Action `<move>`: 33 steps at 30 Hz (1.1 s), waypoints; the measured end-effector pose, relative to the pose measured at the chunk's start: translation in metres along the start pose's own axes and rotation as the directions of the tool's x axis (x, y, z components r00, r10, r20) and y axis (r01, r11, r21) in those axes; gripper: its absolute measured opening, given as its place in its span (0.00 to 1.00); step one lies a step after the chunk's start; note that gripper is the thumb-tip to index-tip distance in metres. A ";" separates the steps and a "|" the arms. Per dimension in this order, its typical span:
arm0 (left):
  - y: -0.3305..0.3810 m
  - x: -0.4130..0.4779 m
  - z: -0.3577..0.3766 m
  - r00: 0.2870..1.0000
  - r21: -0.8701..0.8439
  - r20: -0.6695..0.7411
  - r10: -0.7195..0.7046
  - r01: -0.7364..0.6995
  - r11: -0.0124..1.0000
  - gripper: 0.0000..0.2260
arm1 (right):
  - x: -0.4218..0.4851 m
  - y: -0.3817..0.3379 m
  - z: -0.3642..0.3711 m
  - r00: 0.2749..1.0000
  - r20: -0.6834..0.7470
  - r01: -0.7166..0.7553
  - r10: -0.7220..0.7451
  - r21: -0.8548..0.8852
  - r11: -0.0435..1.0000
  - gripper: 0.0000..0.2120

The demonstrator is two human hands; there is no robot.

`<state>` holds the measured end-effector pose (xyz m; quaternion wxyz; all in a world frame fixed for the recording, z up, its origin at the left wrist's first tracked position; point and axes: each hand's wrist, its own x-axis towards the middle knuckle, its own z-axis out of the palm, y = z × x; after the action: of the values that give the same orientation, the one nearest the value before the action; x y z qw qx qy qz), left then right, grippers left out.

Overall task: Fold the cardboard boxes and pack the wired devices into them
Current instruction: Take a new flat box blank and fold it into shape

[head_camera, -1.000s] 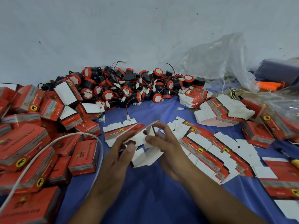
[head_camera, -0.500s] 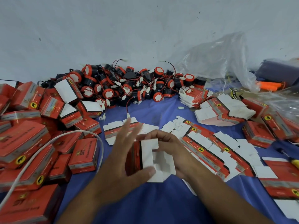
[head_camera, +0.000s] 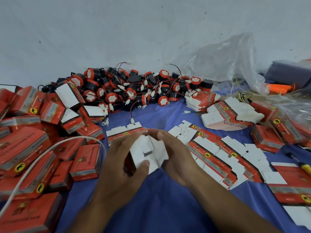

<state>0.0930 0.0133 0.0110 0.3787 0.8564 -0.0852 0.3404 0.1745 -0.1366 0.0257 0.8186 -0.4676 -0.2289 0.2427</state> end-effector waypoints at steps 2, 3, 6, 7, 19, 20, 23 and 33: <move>0.000 0.001 -0.001 0.995 -0.038 -0.080 -0.062 0.059 0.998 0.26 | 0.000 0.006 0.001 0.996 0.053 -0.064 0.070 -0.116 0.991 0.20; 0.000 0.001 -0.001 0.992 -0.046 -0.100 -0.081 0.077 0.996 0.26 | 0.000 0.009 0.003 0.992 0.067 -0.096 0.106 -0.150 0.984 0.21; 0.000 0.001 0.000 0.994 0.013 -0.084 -0.070 0.071 0.997 0.27 | -0.001 0.011 0.006 0.988 0.090 -0.111 0.125 -0.150 0.982 0.22; 0.001 0.001 0.000 0.996 0.041 -0.068 -0.059 0.062 0.997 0.27 | -0.001 0.010 0.005 0.988 0.101 -0.101 0.115 -0.128 0.987 0.23; 0.003 0.003 0.001 0.992 0.222 0.030 0.122 -0.126 0.967 0.31 | 0.000 0.011 -0.002 0.992 0.120 0.082 -0.041 -0.365 0.927 0.17; 0.002 0.003 0.001 0.987 0.238 0.055 0.150 -0.159 0.958 0.33 | 0.000 0.012 -0.002 0.993 0.101 0.096 -0.059 -0.413 0.906 0.15; 0.001 0.004 0.000 0.978 0.247 0.091 0.189 -0.206 0.947 0.36 | 0.000 0.014 -0.002 0.991 0.105 0.124 -0.081 -0.516 0.847 0.12; -0.003 0.004 -0.002 0.974 0.244 0.062 0.219 -0.228 0.943 0.33 | -0.006 0.011 -0.004 0.977 0.167 0.212 -0.131 -0.740 0.638 0.15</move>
<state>0.0962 0.0177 0.0132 0.2254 0.8876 -0.1447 0.3747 0.1702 -0.1376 0.0136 0.5578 -0.7284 -0.3917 0.0697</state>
